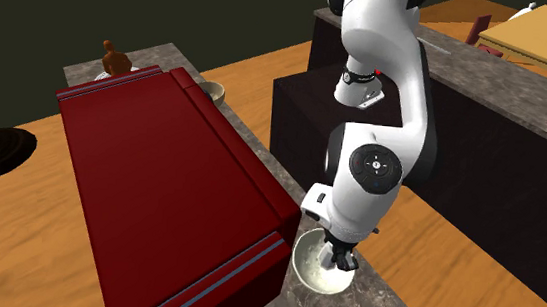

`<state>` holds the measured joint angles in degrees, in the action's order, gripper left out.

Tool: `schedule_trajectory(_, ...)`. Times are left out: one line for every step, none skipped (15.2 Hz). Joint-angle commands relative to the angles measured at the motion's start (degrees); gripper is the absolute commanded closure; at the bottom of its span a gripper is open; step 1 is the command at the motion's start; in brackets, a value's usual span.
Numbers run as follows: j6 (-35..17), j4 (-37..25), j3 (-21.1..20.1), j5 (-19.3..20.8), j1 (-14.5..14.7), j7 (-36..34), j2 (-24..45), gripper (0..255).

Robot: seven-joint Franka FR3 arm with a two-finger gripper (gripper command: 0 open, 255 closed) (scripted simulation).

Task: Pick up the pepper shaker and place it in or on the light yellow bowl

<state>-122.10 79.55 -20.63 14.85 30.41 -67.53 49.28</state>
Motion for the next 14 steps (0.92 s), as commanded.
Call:
schedule_trajectory(-0.07, 0.03, 0.19, 0.03, -0.02, 0.04, 0.8, 255)
schedule_trajectory(-0.07, 0.03, 0.17, 0.05, -0.04, 0.04, 0.8, 255)
schedule_trajectory(-0.07, 0.03, 0.15, 0.06, -0.05, 0.03, 0.8, 255)
schedule_trajectory(-0.06, 0.02, 0.13, 0.08, -0.06, 0.02, 0.81, 255)
schedule_trajectory(-0.06, 0.02, 0.12, 0.1, -0.07, 0.01, 0.82, 255)
schedule_trajectory(-0.05, 0.02, 0.1, 0.12, -0.09, 0.0, 0.82, 255)
schedule_trajectory(-0.13, -0.03, 0.13, 0.15, -0.06, 0.0, 0.96, 0)
schedule_trajectory(-0.19, -0.05, 0.18, 0.16, -0.22, 0.19, 1.05, 0)
schedule_trajectory(-0.49, 0.61, 0.15, 0.14, -0.45, 0.25, 0.7, 0)
schedule_trajectory(-0.61, 1.08, 0.1, 0.12, -0.47, 0.12, 0.36, 0)
schedule_trajectory(0.03, -0.01, 0.16, 0.1, -0.38, 0.33, 0.79, 0)
schedule_trajectory(-0.05, 0.02, 0.06, 0.16, -0.12, -0.02, 0.83, 0)
schedule_trajectory(1.21, -0.24, -0.22, -0.11, -0.3, 0.13, -0.18, 0)
schedule_trajectory(2.52, -0.61, -0.47, -0.4, -0.45, 0.29, -1.13, 0)
